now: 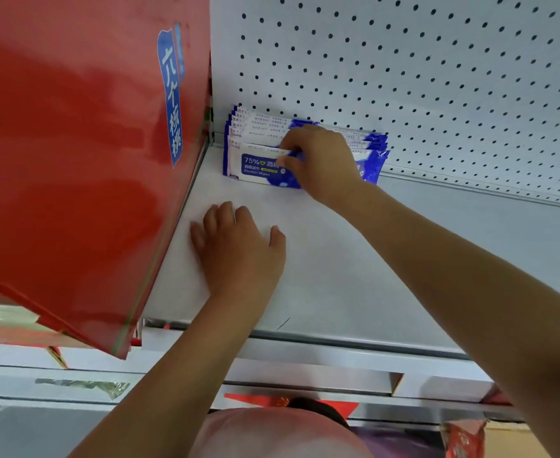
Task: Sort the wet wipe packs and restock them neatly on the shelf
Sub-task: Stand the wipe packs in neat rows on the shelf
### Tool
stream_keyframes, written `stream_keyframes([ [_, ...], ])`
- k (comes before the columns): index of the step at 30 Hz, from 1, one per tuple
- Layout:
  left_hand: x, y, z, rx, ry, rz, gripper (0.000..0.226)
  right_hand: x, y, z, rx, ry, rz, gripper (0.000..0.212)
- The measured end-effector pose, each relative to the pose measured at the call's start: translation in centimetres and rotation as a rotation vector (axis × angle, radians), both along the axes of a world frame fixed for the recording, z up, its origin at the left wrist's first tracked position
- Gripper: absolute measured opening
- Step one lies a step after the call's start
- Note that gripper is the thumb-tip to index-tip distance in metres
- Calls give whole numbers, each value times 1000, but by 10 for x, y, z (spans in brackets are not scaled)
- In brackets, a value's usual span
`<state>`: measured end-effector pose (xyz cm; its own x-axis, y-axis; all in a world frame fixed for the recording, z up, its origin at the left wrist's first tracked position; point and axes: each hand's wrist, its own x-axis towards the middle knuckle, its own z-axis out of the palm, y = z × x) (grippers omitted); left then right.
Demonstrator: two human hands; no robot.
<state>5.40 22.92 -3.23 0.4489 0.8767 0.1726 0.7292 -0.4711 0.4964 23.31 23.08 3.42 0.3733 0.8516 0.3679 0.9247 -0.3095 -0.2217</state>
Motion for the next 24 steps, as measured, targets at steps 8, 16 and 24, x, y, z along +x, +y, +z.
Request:
stream_keyframes([
  [8, 1, 2, 2, 11, 51, -3, 53, 6, 9, -16, 82, -225, -34, 33],
  [16, -5, 1, 3, -34, -61, -55, 51, -10, -33, -27, 198, -106, -77, 38],
  [24, -43, -50, 6, 86, -172, -438, 52, -54, -188, -49, 95, 160, -228, 55],
])
